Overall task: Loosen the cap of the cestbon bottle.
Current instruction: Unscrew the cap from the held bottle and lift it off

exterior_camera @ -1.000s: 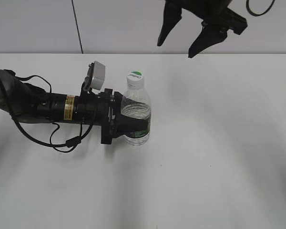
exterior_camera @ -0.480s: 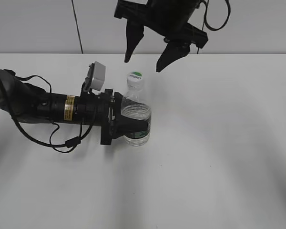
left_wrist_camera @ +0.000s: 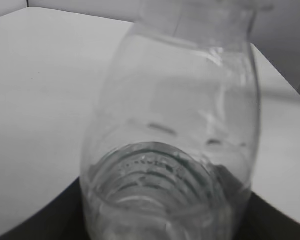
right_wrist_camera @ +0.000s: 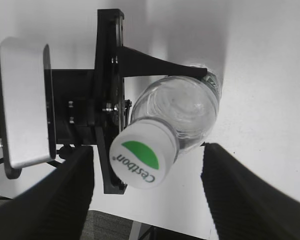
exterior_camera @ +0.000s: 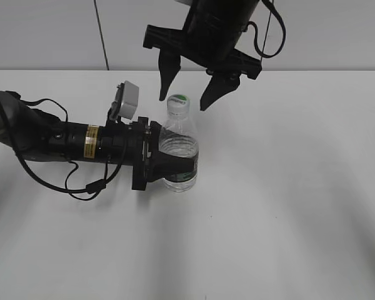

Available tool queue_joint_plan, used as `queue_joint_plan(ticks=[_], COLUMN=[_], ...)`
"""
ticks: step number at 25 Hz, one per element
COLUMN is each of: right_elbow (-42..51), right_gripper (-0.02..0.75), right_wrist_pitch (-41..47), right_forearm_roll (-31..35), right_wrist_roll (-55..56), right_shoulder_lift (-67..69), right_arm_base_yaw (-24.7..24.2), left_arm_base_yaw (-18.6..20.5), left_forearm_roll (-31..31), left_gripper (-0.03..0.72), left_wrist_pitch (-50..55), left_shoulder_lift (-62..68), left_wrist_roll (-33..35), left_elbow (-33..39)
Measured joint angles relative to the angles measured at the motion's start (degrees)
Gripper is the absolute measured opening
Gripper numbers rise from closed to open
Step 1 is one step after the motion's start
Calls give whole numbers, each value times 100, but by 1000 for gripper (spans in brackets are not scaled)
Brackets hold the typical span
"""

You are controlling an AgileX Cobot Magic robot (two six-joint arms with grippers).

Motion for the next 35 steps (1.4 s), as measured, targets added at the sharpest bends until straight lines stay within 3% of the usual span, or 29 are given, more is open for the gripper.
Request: queue_joint_plan(ticks=[7,25,35], right_elbow=[0,-237,-237], right_gripper=[462,454,401], right_wrist_pitch=[0,15,21], right_forearm_roll=[-93,-363,-573], right_wrist_roll=[0,6,-58], right_shoulder_lift=[25,142,179], right_arm_base_yaw=[0,203,325], left_arm_base_yaw=[-2,-2,-2], left_forearm_roll=[0,6,11], left_gripper=[394,384,384], left_wrist_pitch=[0,0,0], left_shoulder_lift=[0,0,0], left_wrist_roll=[0,0,0], left_elbow=[0,0,0])
